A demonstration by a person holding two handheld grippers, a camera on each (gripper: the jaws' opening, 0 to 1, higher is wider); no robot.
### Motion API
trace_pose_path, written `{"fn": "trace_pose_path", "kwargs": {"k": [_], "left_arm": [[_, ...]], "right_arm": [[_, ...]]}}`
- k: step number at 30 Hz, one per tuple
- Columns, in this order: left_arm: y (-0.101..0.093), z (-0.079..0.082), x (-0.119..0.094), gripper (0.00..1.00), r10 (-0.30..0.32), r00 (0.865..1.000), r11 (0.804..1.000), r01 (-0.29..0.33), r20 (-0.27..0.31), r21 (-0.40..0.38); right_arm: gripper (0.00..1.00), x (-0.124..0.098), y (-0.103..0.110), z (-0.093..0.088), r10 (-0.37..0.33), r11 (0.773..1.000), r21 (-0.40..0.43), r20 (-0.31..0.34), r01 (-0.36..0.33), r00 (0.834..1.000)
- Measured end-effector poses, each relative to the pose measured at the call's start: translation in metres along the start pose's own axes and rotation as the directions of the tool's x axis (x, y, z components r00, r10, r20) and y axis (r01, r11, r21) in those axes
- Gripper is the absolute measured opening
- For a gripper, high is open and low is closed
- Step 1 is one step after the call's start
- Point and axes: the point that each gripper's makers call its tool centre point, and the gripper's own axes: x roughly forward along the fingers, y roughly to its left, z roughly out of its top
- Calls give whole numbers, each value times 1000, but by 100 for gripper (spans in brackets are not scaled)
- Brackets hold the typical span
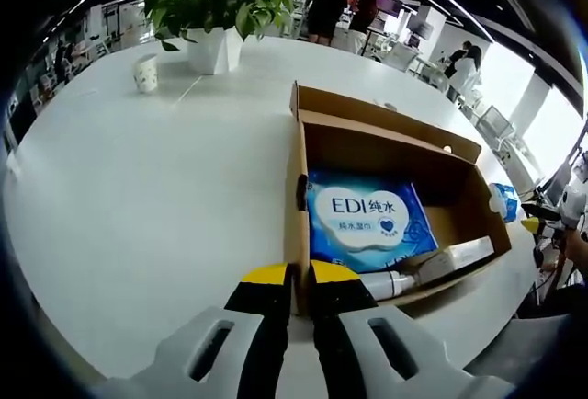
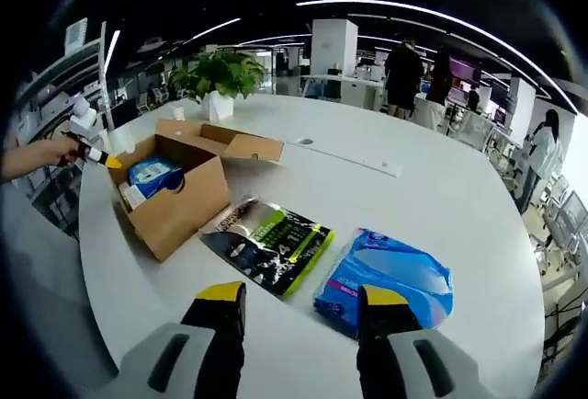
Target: Operate the shoe box by opening the lid, removing the specified soft item, and placing it in the target area until the item is outside and the box remains undamaged.
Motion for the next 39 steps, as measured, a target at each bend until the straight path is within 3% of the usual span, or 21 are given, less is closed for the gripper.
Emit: {"fn": "trace_pose_path", "kwargs": {"k": [22, 39], "left_arm": [[5, 2, 4, 5, 8, 1000, 1000, -8, -4, -4], [9, 3, 8, 5, 10, 1000, 1000, -10, -10, -6]], "right_arm": [[44, 36, 79, 39, 160, 987, -5, 32, -160, 987], [43, 55, 122, 64, 250, 968, -17, 43, -250, 967]]}}
